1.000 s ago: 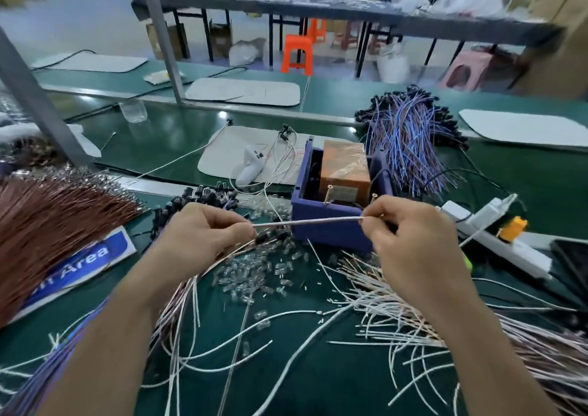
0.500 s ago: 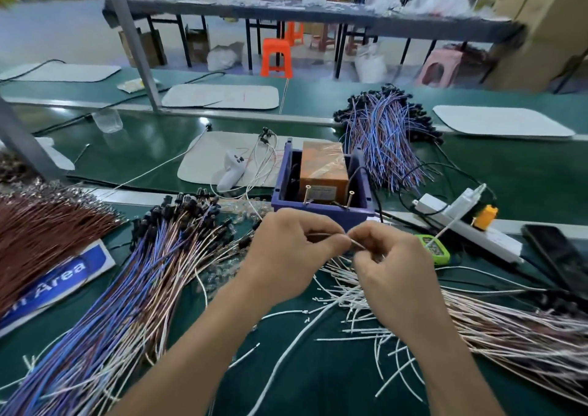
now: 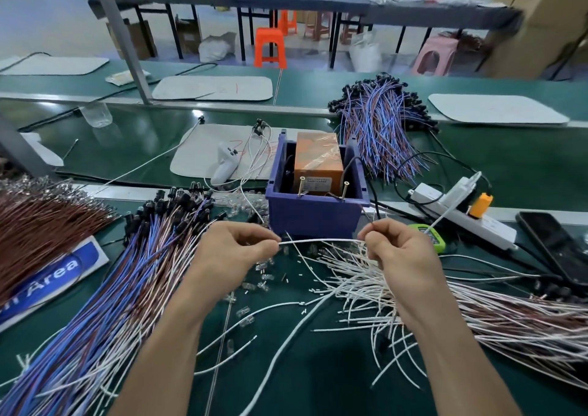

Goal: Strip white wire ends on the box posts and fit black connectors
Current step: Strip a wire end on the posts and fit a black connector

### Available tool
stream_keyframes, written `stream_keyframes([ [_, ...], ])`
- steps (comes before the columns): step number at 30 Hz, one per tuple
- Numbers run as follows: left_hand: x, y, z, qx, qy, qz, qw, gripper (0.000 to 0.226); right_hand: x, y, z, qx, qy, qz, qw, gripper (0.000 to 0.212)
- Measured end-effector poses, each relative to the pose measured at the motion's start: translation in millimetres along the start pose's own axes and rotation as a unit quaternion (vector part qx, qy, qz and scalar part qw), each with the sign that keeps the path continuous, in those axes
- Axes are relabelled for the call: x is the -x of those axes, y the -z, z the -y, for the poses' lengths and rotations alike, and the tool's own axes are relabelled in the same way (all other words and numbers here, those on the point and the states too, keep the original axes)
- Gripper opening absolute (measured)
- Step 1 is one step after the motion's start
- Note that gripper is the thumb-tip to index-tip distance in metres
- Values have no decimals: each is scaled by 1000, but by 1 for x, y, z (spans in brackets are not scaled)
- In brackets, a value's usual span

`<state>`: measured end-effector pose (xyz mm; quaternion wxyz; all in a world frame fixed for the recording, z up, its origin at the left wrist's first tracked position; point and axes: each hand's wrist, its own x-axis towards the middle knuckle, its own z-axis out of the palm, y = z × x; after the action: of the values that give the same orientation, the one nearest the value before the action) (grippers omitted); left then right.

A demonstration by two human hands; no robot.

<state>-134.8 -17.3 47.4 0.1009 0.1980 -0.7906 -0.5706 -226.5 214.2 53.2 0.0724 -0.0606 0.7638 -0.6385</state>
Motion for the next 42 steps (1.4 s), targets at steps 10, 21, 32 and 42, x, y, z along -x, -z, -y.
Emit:
stream_keyframes([
  [10, 5, 1, 23, 510, 112, -90, 848, 6, -7, -2, -16, 57, -11, -3, 998, 35],
  [21, -8, -21, -3, 420, 43, -96, 902, 12, 1, -3, -6, 177, 7, 99, 979, 31],
  [32, -20, -29, -24, 102, -3, -137, 985, 14, -18, -7, 9, 239, 102, 27, 965, 21],
  [42, -33, -38, -33, -155, -73, -225, 959, 27, -33, -9, 14, 279, 179, -70, 941, 16],
])
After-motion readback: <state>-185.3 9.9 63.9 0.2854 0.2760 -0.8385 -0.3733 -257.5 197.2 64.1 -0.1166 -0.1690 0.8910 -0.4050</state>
